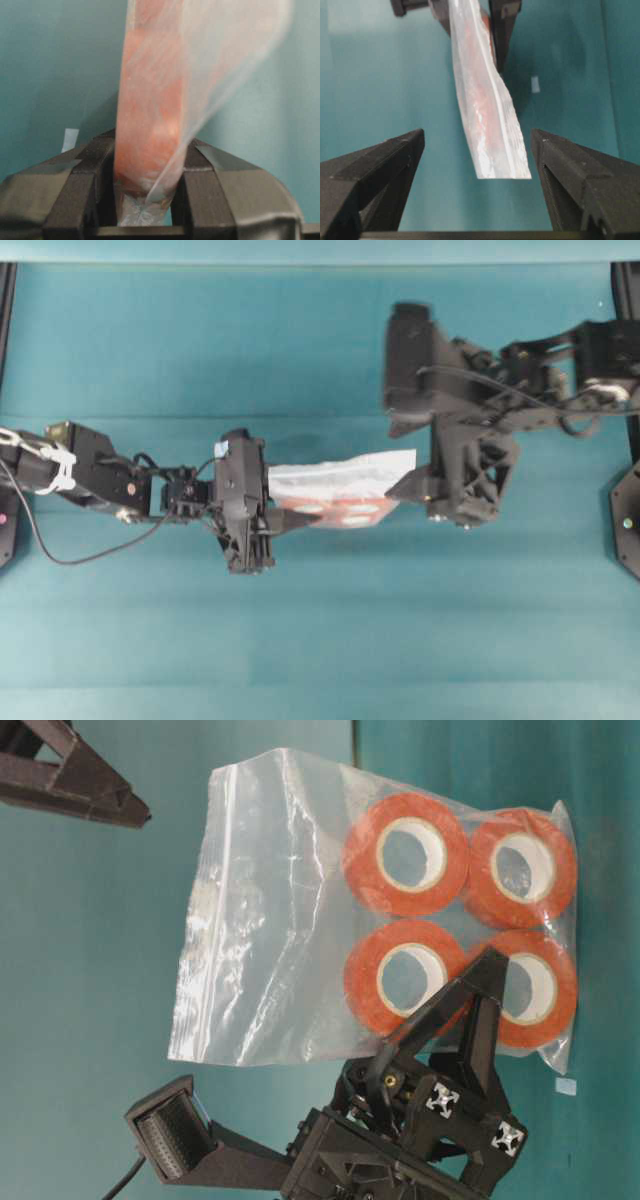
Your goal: Hand over the clear zip bag and make it stand upright.
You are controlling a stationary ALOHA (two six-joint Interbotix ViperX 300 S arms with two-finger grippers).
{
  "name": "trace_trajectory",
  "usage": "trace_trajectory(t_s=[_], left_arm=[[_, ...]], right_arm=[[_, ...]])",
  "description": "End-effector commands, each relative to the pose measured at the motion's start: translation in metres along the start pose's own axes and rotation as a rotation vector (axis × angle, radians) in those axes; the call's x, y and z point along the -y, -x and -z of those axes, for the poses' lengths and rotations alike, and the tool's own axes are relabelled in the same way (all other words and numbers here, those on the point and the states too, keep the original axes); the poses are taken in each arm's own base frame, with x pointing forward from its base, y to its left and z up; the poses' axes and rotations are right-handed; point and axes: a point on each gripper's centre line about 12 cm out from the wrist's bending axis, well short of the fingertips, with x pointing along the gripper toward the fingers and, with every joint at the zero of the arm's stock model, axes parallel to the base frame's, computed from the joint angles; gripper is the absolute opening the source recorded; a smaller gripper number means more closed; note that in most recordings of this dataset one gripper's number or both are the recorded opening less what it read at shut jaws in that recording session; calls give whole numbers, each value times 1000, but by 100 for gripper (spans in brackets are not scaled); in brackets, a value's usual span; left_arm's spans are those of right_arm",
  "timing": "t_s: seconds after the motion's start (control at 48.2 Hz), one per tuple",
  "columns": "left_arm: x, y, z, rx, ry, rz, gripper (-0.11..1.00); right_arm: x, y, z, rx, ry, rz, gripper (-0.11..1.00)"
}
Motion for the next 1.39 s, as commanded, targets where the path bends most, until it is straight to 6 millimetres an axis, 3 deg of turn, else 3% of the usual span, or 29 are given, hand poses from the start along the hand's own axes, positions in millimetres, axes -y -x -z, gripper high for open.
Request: trace_trajectory(t_s=[0.0,0.249,0.519,1.369], left_arm=[[4,0,-6,19,-5,9,24],[3,1,-5,15,-5,9,24],[4,1,-6,16,-7,10,24],[5,2,-8,21,-8,13,24]], right_arm=[[-1,17,0,81,-9,-1,90],[4,32,18,210,-21,8,90],[8,31,32,227,-27,18,90],[9,41,42,294,-18,19,90]])
